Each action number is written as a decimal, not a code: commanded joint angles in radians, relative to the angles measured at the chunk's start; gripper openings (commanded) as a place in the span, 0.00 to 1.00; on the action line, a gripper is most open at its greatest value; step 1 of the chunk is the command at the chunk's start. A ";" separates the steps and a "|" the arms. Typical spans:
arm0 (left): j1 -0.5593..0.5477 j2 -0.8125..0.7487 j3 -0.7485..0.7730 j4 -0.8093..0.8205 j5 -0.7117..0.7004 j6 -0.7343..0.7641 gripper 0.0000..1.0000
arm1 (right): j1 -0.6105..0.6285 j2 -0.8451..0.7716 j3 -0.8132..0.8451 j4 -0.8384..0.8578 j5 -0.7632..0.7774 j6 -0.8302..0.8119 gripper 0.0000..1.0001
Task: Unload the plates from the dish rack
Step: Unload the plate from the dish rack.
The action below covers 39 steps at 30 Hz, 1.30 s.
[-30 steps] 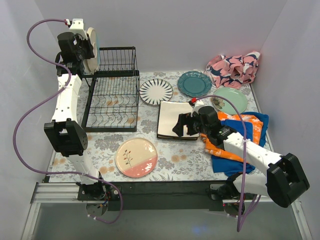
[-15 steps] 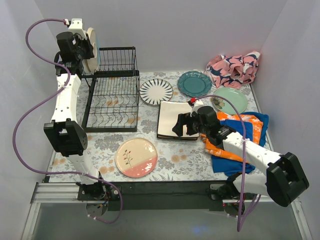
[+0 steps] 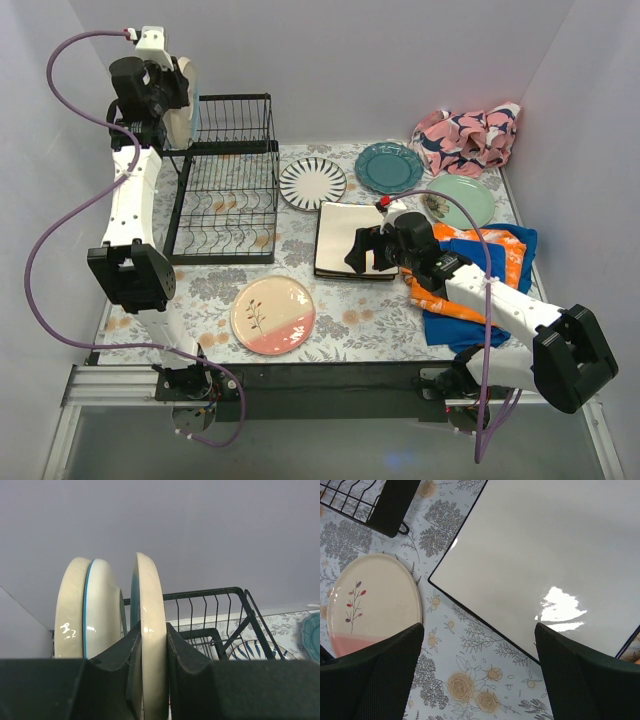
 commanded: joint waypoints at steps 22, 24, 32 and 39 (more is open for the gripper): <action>-0.112 -0.245 -0.156 0.365 0.095 0.272 0.00 | 0.013 0.012 0.058 0.004 0.022 -0.016 0.96; -0.123 -0.256 -0.156 0.366 0.100 0.289 0.00 | 0.013 0.010 0.058 0.004 0.020 -0.016 0.96; -0.258 -0.346 -0.290 0.411 0.039 0.467 0.00 | 0.012 0.005 0.058 -0.002 0.011 -0.022 0.98; -0.379 -0.454 -0.471 0.564 -0.080 0.619 0.00 | 0.012 -0.034 0.052 -0.002 0.029 -0.027 0.98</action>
